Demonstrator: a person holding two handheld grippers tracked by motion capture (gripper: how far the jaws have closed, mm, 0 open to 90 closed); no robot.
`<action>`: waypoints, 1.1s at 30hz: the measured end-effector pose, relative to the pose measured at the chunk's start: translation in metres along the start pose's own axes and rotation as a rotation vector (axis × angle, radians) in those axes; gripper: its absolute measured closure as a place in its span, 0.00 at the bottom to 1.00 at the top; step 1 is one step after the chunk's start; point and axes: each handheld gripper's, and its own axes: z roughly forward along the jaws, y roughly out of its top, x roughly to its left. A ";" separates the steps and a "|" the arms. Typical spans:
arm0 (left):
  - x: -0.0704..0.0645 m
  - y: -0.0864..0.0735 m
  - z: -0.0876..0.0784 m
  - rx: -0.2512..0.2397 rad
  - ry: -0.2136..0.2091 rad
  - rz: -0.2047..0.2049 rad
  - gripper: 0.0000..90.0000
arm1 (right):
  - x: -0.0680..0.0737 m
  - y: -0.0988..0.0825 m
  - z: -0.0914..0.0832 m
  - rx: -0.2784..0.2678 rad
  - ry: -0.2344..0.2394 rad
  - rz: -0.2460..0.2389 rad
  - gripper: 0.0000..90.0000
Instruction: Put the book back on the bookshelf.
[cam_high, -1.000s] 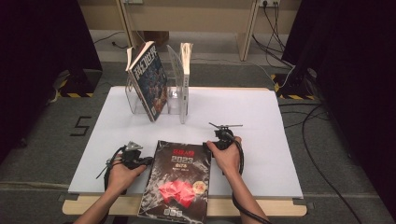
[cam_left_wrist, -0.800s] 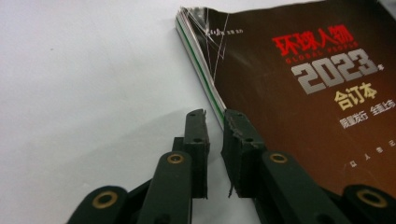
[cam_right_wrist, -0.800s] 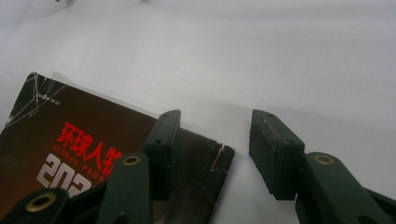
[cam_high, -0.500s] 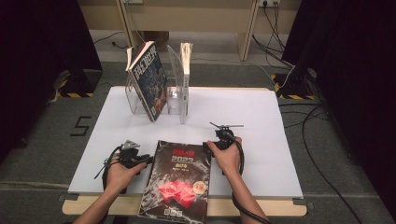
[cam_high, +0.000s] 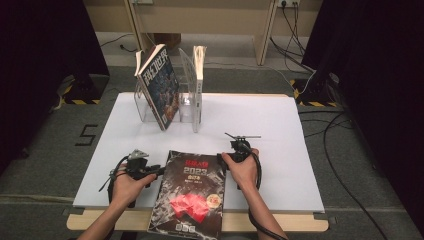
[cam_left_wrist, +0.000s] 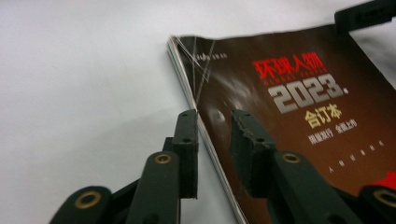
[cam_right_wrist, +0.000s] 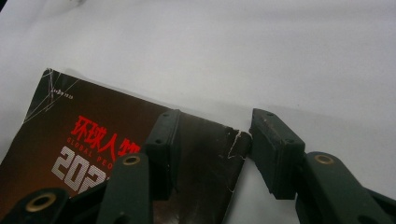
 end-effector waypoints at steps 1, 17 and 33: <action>-0.002 -0.002 0.002 0.011 -0.005 0.006 0.78 | 0.000 -0.001 0.000 -0.003 0.003 0.000 0.60; -0.005 -0.009 0.008 0.026 0.013 0.025 0.78 | -0.007 -0.010 -0.006 -0.012 0.067 0.130 0.63; -0.008 -0.012 0.007 0.016 0.026 0.040 0.80 | -0.009 -0.010 -0.012 0.041 0.080 0.187 0.62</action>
